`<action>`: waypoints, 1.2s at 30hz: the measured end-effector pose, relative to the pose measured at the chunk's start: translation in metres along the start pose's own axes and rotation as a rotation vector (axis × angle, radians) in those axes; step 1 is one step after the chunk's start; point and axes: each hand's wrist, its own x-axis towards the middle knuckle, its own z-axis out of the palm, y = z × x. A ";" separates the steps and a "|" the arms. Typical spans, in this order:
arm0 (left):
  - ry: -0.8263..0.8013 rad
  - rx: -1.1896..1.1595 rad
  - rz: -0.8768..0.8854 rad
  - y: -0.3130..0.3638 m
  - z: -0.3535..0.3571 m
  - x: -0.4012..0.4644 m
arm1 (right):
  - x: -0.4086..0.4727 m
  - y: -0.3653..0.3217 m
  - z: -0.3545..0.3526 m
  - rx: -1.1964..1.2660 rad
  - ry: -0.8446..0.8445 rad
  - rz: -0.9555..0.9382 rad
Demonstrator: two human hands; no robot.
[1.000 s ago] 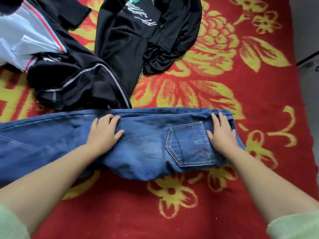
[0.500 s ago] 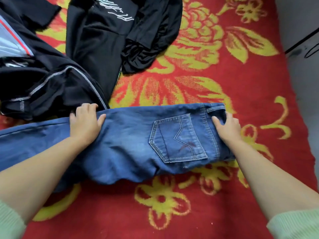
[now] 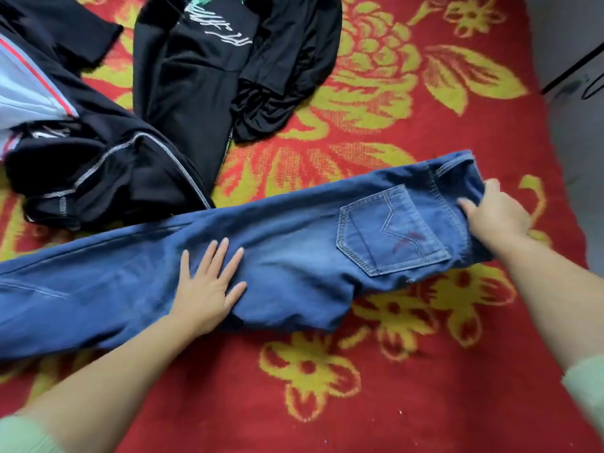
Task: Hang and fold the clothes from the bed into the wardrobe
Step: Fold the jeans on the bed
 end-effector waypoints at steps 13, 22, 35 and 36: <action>-0.035 -0.011 0.063 -0.040 -0.003 -0.053 | -0.167 -0.118 0.100 -0.326 -0.520 -0.737; 0.018 -0.128 -0.153 -0.174 -0.002 -0.148 | -0.209 -0.230 0.053 -0.167 -0.413 -0.767; -0.061 -0.099 -0.143 -0.376 0.012 -0.200 | -0.310 -0.441 0.102 -0.388 -0.476 -0.976; -0.028 -0.174 -0.098 -0.381 0.008 -0.195 | -0.310 -0.441 0.102 -0.457 -0.469 -0.965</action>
